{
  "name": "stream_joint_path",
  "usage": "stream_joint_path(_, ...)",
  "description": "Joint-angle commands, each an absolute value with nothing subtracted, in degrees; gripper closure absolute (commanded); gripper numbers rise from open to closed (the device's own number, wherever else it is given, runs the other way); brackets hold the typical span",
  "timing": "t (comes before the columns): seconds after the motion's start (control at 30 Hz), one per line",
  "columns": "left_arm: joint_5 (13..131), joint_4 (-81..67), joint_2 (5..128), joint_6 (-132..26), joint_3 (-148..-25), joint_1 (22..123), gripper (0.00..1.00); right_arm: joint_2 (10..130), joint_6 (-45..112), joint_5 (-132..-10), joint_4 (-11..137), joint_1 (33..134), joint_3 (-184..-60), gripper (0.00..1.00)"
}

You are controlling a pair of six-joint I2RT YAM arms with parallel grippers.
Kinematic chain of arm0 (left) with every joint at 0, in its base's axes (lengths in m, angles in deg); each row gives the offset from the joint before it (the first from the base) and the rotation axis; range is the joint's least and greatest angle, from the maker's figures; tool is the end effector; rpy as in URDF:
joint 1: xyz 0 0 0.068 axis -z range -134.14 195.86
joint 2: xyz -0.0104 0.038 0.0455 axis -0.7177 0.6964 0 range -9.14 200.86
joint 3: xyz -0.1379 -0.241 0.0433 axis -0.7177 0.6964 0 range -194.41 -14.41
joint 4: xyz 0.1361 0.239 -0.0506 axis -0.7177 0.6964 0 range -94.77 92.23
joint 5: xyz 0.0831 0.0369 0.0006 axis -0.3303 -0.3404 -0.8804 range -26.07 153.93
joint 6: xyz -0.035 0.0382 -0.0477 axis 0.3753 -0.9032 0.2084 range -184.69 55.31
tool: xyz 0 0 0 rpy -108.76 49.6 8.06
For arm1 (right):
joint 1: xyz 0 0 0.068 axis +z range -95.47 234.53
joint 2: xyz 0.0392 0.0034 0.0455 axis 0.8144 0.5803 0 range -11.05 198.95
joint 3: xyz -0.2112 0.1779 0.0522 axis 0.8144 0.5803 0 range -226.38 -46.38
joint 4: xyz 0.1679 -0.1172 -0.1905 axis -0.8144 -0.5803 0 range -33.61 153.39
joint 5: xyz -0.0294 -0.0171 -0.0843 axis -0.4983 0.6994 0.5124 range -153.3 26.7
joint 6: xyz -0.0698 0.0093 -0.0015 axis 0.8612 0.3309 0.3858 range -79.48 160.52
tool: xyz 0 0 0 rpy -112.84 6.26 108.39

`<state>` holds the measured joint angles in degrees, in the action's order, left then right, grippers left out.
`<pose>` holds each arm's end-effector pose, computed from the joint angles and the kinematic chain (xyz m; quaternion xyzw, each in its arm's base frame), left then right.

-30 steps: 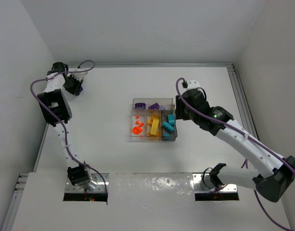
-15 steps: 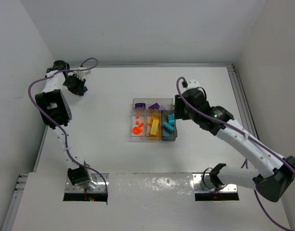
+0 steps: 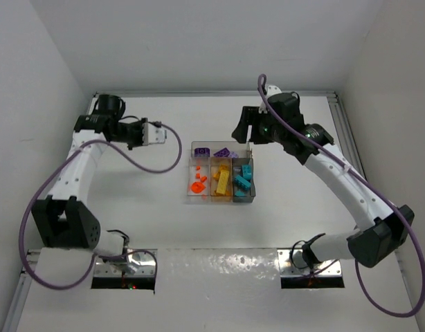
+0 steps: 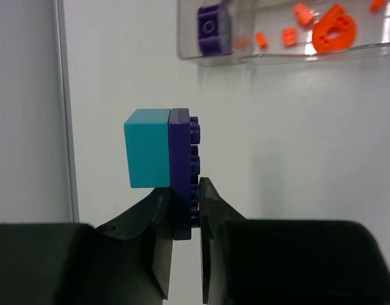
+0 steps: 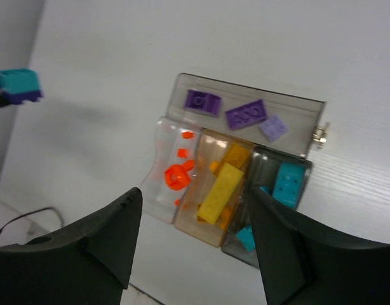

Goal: Sort the legos into containers by color

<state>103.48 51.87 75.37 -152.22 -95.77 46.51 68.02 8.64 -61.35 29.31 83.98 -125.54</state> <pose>0.3203 -0.0404 0.3278 0.6955 0.5912 -0.0685 0.4027 0.2984 0.1663 0.3679 0.0268 0.8824 0.2265 0.4115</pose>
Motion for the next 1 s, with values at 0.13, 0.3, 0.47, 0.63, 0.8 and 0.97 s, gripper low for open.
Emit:
stream_joint_path(0.13,111.83,48.67,60.67,-159.00,-82.71,56.66,1.00,62.16,5.38,-81.73,49.05,86.68,-116.79,0.30)
stream_joint_path(0.3,110.08,39.45,53.80,-149.17,-74.97,62.55,1.00,64.44,3.35,-81.49,54.07,92.31,-114.68,0.28)
stream_joint_path(0.47,109.20,39.70,53.26,-147.39,-75.13,63.79,1.00,68.05,0.28,-82.90,58.81,94.78,-114.85,0.25)
stream_joint_path(0.63,108.58,39.97,53.17,-147.48,-75.58,63.97,1.00,71.82,-2.98,-86.76,62.69,95.84,-115.99,0.25)
stream_joint_path(0.8,110.86,41.11,52.91,-147.66,-76.19,63.88,1.00,73.15,-2.98,-85.54,61.72,97.24,-116.61,0.27)
stream_joint_path(0.97,112.18,41.55,52.82,-147.40,-76.02,63.97,1.00,74.90,-4.12,-84.66,61.46,97.33,-117.05,0.34)
